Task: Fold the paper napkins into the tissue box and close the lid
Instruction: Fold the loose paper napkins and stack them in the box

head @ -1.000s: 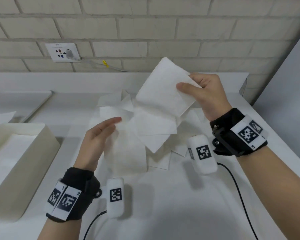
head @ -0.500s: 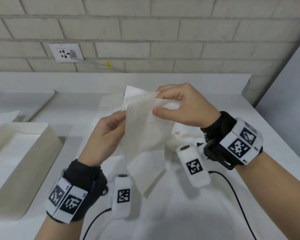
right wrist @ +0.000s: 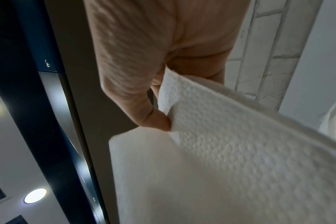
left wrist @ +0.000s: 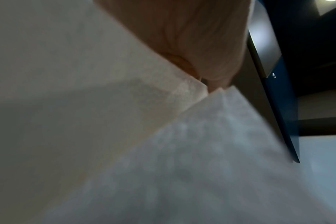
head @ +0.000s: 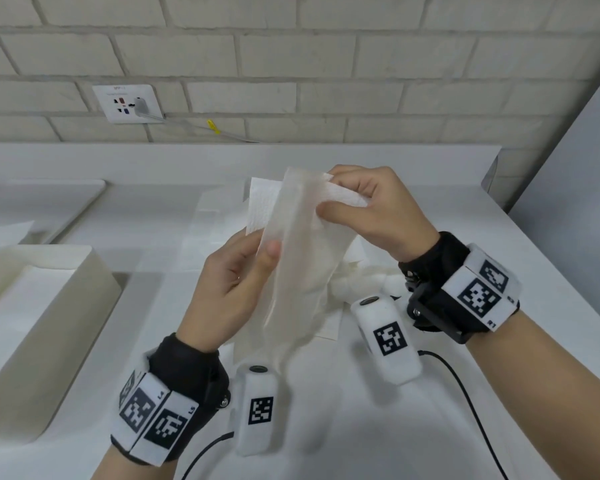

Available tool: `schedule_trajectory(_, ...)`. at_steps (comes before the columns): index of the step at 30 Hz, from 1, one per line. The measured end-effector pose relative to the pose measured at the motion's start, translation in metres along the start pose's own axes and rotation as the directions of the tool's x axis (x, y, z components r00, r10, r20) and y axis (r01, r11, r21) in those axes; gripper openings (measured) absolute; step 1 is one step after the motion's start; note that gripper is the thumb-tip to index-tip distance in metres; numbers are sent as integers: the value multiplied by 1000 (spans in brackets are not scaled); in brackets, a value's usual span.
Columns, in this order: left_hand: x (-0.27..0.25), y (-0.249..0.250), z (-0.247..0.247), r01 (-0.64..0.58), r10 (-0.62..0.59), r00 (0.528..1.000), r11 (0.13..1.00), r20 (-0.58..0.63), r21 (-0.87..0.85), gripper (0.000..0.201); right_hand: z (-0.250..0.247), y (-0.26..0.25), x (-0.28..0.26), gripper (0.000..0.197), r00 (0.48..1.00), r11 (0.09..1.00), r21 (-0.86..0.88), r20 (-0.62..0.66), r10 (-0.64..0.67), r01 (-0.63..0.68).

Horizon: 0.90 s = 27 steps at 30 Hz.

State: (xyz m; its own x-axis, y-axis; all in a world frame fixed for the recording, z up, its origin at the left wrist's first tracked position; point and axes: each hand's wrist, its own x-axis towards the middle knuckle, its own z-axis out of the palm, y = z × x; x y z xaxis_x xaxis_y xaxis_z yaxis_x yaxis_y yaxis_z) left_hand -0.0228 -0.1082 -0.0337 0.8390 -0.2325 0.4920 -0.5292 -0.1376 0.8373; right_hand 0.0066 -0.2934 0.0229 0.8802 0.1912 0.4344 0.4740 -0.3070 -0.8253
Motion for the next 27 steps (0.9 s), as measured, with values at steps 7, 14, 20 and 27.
schedule_trajectory(7, -1, 2, 5, 32, -35, 995, 999, -95, -41, 39, 0, -2, -2, 6, 991, 991, 8, 17, 132, -132)
schedule_trajectory(14, -4, 4, 13, 175, -209, 973, 944, -97, -281, 45, 9, 4, 0, 15, 971, 960, 168, -43, 235, -225)
schedule_trajectory(20, -5, 5, 17, 202, -234, 966, 949, -112, -242, 17, 23, 6, 3, 22, 964, 986, 49, -203, 169, -162)
schedule_trajectory(27, 3, -5, 9, 140, -249, 918, 932, -309, -335, 24, 44, 20, -25, 50, 917, 926, 39, 155, 367, -377)
